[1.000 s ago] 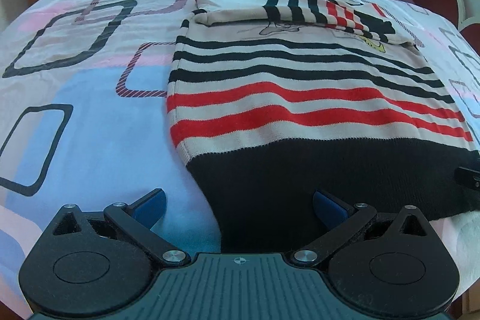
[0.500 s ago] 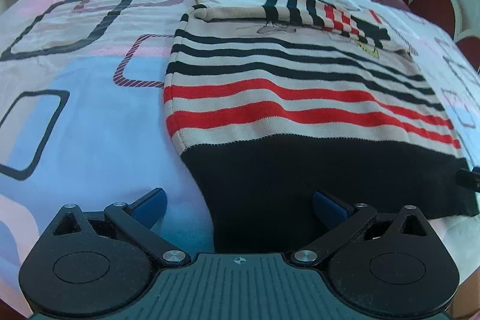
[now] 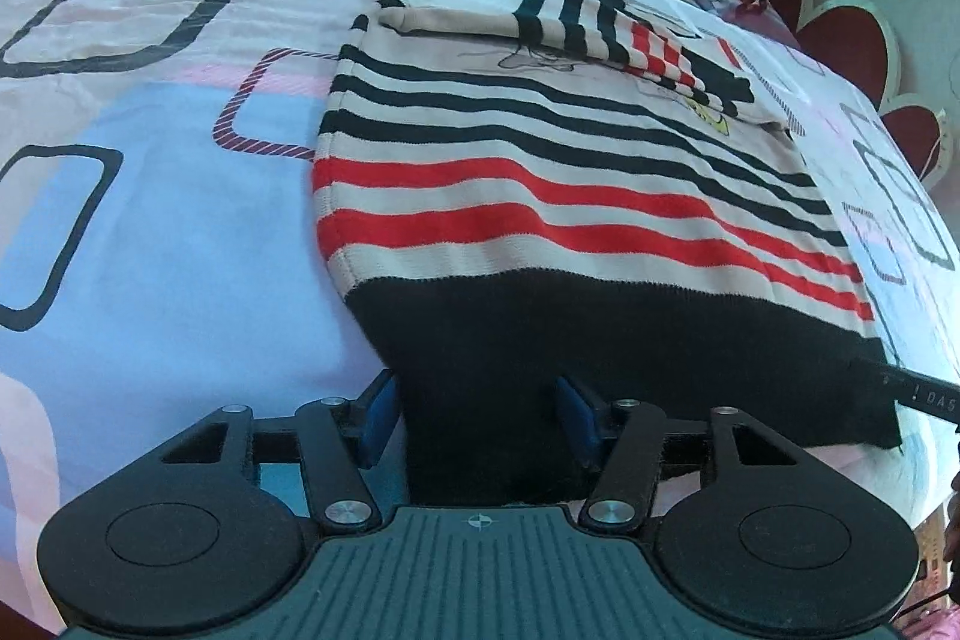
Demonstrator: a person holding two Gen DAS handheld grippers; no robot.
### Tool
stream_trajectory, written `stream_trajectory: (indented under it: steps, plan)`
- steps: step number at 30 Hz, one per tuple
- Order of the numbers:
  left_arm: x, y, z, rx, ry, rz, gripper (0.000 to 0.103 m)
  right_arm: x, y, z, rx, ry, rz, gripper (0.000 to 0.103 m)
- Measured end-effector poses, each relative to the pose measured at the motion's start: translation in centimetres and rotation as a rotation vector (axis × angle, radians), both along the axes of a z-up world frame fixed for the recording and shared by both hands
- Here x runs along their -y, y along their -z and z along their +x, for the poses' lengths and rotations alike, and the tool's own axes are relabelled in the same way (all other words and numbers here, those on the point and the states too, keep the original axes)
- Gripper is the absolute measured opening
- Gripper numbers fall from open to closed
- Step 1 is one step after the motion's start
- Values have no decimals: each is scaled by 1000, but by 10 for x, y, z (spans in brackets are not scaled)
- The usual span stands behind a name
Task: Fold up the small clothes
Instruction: 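Reach both grippers to the black sweater hem and grasp it, then lift the black hem with both grippers and fold it onto the collar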
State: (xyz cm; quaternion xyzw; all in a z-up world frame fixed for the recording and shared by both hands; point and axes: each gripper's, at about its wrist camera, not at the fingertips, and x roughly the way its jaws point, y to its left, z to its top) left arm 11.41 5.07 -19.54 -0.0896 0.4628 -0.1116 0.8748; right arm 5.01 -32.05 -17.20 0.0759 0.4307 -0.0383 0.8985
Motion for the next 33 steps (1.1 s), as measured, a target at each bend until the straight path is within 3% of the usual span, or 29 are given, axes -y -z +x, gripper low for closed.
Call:
stream_trajectory:
  steps: [1,2,3,8,11,17,22,33]
  plan:
    - [-2,-1,1,-12,-5,-24,52,-1,0,0,-1,0,-2,62]
    - [-4,-2,1,-24,-15,-42,28,-1,0,-1,-3,-1,2,60]
    - [-5,-1,2,-44,-16,-63,13,-1,-1,-2,-5,-4,14,56]
    - [2,0,3,-37,1,-99,11,0,-4,-6,-16,-25,58,30]
    - [11,-12,5,34,46,-90,11,-2,-6,-4,-8,-52,83,10]
    - [21,-50,29,188,64,-94,11,4,-29,6,107,-62,198,10]
    - [24,-78,73,276,36,-112,11,3,-57,38,210,-98,198,10]
    - [44,-93,224,346,-105,-113,11,29,-75,185,310,-94,250,10]
